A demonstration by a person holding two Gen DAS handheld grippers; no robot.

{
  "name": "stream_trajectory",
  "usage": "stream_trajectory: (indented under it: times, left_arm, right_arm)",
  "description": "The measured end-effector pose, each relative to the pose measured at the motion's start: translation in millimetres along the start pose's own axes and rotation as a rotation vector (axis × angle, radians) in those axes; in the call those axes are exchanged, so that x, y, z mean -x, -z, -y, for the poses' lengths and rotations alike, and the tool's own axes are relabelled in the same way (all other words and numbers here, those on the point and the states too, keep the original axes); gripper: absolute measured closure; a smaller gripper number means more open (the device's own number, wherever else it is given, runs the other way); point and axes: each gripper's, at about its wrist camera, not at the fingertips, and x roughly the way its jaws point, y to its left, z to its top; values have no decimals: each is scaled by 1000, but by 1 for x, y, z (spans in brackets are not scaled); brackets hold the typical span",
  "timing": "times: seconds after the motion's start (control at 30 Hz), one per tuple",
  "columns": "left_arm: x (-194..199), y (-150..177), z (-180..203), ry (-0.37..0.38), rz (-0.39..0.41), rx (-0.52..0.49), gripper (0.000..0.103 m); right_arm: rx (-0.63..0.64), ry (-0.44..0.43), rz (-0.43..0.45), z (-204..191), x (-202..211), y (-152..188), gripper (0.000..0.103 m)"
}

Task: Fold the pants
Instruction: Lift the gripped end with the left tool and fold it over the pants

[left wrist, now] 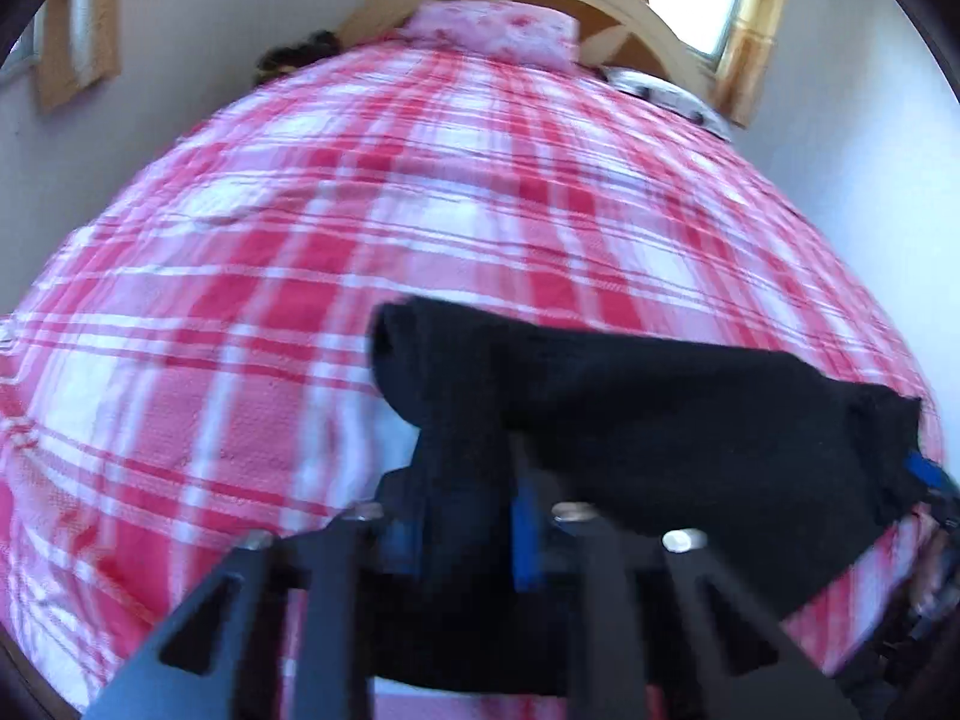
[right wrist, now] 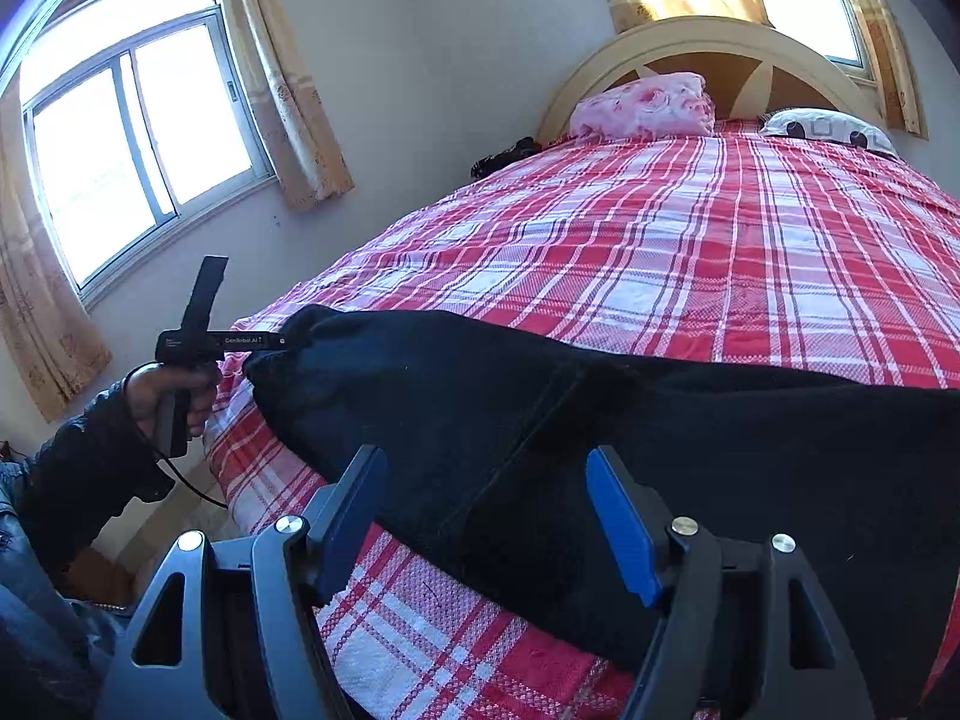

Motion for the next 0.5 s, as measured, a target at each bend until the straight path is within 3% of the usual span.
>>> stream_trajectory:
  times: [0.07, 0.13, 0.3, 0.5]
  left_arm:
    - [4, -3, 7, -16, 5, -16, 83]
    - [14, -5, 8, 19, 23, 21, 83]
    - [46, -16, 25, 239, 76, 107, 83]
    - [59, -35, 107, 457, 90, 19, 83]
  right_arm:
    - [-13, 0, 1, 2, 0, 3, 32]
    - [-24, 0, 9, 4, 0, 4, 32]
    - [-44, 24, 41, 13, 10, 3, 32]
    - [-124, 73, 110, 38, 33, 5, 32]
